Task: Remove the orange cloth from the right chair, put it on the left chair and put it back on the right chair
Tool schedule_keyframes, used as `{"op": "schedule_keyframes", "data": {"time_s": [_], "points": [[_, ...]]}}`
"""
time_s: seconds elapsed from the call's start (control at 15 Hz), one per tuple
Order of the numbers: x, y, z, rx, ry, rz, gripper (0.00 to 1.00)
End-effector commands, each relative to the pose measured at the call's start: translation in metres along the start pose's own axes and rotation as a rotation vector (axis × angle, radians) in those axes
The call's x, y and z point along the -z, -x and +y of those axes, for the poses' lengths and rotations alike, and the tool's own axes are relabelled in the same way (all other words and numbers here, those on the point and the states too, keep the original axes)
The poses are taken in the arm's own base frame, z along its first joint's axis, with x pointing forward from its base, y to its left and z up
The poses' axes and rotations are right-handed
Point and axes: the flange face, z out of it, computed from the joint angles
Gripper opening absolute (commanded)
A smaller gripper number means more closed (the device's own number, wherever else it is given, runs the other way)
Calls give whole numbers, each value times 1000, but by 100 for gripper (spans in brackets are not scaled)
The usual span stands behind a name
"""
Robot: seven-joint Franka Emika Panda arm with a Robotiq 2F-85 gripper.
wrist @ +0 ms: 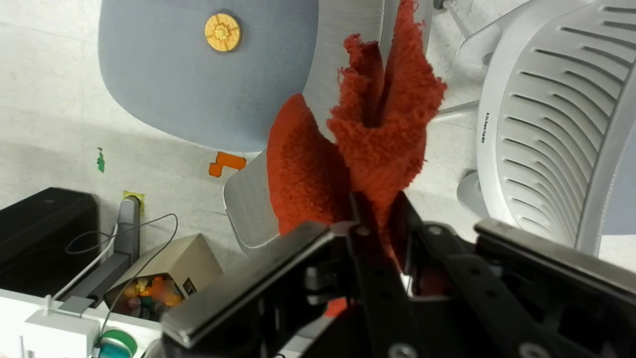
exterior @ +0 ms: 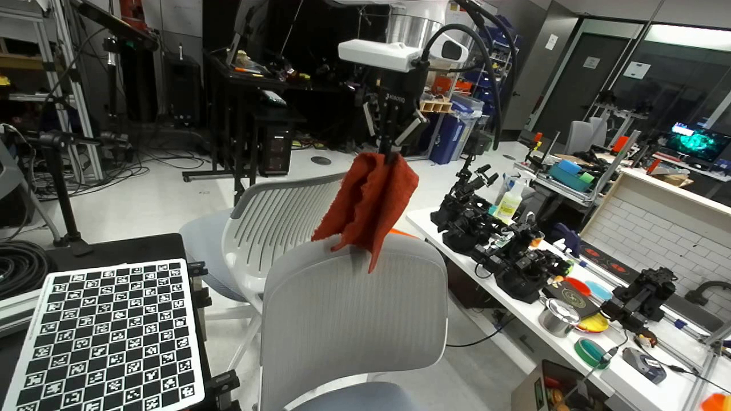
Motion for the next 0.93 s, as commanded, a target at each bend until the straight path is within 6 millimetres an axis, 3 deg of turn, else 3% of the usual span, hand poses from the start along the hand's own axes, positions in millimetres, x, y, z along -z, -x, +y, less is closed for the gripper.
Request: {"op": "schedule_keyframes", "data": {"time_s": [0.0,0.53,0.87], "points": [[-2,2,-2,15,13,10,4],[26,-18,-50,68,10,81,4],[26,-25,-74,99,12,90,4]]}}
